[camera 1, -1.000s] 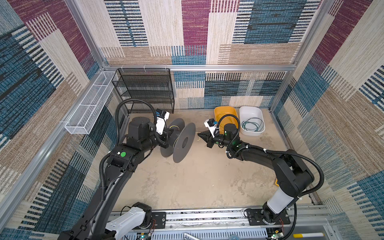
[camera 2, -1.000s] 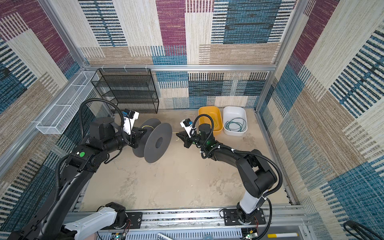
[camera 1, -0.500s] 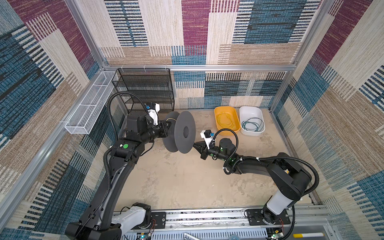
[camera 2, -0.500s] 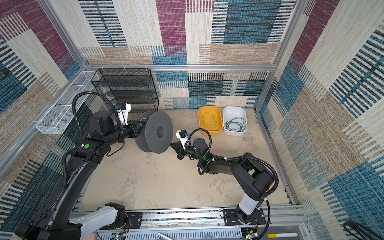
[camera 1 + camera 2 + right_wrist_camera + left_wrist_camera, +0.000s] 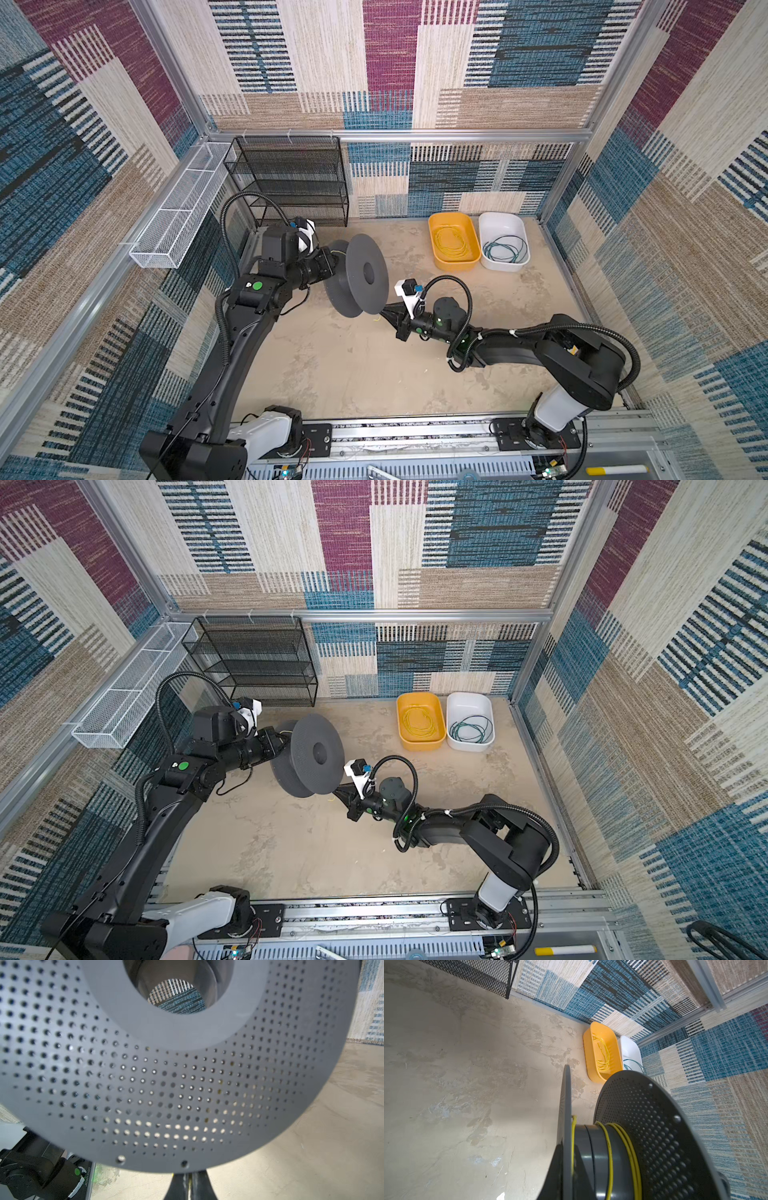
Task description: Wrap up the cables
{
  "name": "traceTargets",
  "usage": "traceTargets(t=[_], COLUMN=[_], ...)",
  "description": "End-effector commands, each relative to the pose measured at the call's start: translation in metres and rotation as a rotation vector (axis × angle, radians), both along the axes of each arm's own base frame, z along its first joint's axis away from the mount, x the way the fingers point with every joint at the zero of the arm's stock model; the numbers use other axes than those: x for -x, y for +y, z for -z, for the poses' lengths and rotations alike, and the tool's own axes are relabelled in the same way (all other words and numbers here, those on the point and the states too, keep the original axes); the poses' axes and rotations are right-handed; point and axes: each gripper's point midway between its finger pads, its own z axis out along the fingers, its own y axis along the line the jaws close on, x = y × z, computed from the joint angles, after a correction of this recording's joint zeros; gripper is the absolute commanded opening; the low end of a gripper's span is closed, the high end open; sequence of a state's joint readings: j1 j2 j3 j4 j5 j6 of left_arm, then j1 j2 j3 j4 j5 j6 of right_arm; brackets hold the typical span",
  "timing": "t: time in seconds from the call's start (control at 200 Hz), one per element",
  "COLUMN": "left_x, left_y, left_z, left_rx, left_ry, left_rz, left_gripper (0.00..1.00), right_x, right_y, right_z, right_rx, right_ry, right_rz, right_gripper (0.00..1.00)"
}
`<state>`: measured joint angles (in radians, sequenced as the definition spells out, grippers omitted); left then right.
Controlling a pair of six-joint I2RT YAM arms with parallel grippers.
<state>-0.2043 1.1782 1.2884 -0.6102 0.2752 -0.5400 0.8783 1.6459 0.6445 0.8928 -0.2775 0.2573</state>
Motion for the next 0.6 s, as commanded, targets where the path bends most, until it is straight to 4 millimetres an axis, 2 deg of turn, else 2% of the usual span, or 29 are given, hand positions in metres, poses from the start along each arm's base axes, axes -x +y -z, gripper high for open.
traceTargets(t=[0.0,0.316,0.431,0.596], left_x=[-0.048,-0.058,-0.066,-0.076], left_y=[0.02,0.022,0.029,0.038], left_z=[-0.166,-0.138,-0.126,-0.118], left_rx=[0.216,0.177,0.158,0.187], left_ry=[-0.673,-0.644,-0.638,-0.669], left_rz=[-0.184,-0.206,-0.253,-0.323], left_gripper=[0.0,0.0,0.0,0.0], right_x=[0.029,0.032,0.04,0.058], right_y=[0.007,0.016,0.022,0.032], right_z=[0.035,0.057,0.048,0.035], right_rx=[0.087,0.14,0.108,0.03], right_ry=[0.109,0.181,0.214,0.29], right_rz=[-0.122,-0.166,-0.219,-0.314], right_gripper=[0.0,0.0,0.0,0.0])
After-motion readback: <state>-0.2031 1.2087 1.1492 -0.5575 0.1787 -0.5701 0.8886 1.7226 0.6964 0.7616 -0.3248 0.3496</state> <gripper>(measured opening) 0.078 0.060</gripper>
